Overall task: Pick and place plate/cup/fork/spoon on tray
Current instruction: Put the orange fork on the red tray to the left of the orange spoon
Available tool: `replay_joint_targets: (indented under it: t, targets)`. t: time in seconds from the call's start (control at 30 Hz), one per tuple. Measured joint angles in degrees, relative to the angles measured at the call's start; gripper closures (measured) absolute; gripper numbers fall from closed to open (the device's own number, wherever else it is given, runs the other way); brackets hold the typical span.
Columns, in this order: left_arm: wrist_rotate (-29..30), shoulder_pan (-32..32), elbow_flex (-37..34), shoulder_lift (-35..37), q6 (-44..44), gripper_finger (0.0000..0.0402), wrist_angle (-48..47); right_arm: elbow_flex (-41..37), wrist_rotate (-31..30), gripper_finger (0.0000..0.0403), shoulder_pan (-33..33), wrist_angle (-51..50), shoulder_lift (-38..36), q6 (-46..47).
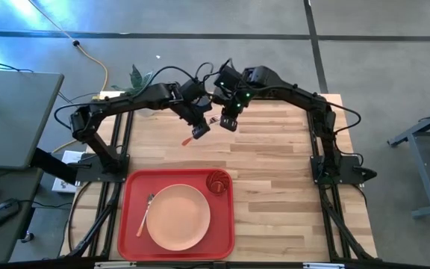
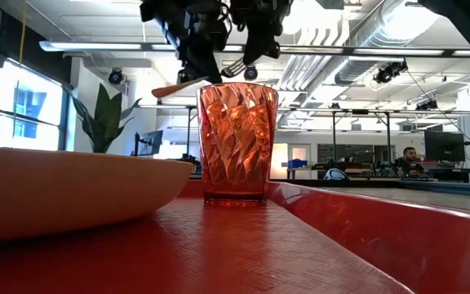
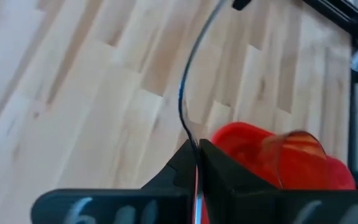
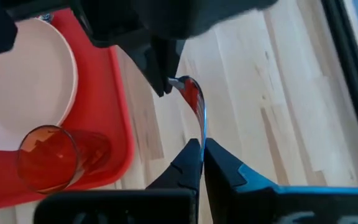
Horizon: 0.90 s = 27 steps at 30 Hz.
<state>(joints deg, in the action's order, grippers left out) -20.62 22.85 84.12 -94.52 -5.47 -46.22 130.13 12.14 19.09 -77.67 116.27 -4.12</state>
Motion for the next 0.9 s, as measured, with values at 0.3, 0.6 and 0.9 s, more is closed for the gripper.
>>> replay_joint_targets:
  t: [0.3, 0.6, 0.9]
  targets:
    - [6.82, -0.64, -0.07, 4.01, -7.0, 0.04, -0.96, 0.08, 0.1, 0.039, 0.08, 2.53, 0.0, 2.55]
    - [20.73, -3.86, 0.11, 11.17, -15.67, 0.0401, -10.96, -0.02, -1.11, 0.0308, 1.1, 12.09, -0.65, 5.64]
    - [30.67, -10.45, -4.7, 18.62, -30.25, 0.0401, -18.27, -0.02, -3.58, 0.0284, 4.59, 18.6, -3.65, 3.22]
